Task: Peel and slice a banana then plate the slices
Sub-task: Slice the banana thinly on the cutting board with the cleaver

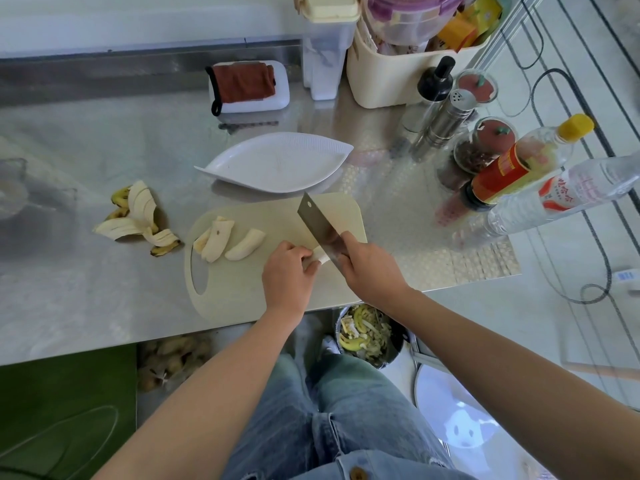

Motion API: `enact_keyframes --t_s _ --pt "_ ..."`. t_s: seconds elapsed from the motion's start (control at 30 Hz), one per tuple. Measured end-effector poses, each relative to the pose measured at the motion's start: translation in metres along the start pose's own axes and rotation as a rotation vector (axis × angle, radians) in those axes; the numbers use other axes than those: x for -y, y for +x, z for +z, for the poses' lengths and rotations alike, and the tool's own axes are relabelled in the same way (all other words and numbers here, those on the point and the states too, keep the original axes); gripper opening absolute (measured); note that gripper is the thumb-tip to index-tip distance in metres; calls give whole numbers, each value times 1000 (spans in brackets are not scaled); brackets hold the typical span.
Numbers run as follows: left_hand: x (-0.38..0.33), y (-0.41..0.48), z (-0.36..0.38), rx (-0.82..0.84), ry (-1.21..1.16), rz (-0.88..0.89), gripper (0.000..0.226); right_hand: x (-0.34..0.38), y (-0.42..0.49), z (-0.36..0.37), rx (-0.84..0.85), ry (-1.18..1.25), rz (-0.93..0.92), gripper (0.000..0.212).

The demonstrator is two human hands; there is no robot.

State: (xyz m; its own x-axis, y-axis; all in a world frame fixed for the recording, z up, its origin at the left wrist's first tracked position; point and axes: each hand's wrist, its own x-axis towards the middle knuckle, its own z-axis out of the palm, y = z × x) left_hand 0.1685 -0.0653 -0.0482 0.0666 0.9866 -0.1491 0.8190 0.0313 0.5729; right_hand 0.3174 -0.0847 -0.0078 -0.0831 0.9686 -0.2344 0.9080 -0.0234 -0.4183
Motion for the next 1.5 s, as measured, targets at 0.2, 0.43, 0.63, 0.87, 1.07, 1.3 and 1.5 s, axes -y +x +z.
enact_keyframes --t_s 0.2,0.43,0.63,0.87,1.07,1.3,1.5 --pt "0 2 0 13 -2 -15 16 -2 1 6 38 -50 5 18" --pt "-1 2 -1 16 -5 -17 18 -2 3 10 30 -32 25 18" --pt "0 1 -1 15 -6 -24 17 3 6 1 -1 -3 -18 15" --pt "-1 2 -1 20 -4 -28 16 2 4 0 18 -12 -11 16" --pt "-1 1 -1 14 -10 -21 17 0 3 11 48 -36 7 19" --pt "1 -2 -3 5 10 -7 22 -2 2 11 17 -5 -1 17" --pt "3 -5 -5 2 -1 -39 15 -1 2 7 -7 11 -38 16"
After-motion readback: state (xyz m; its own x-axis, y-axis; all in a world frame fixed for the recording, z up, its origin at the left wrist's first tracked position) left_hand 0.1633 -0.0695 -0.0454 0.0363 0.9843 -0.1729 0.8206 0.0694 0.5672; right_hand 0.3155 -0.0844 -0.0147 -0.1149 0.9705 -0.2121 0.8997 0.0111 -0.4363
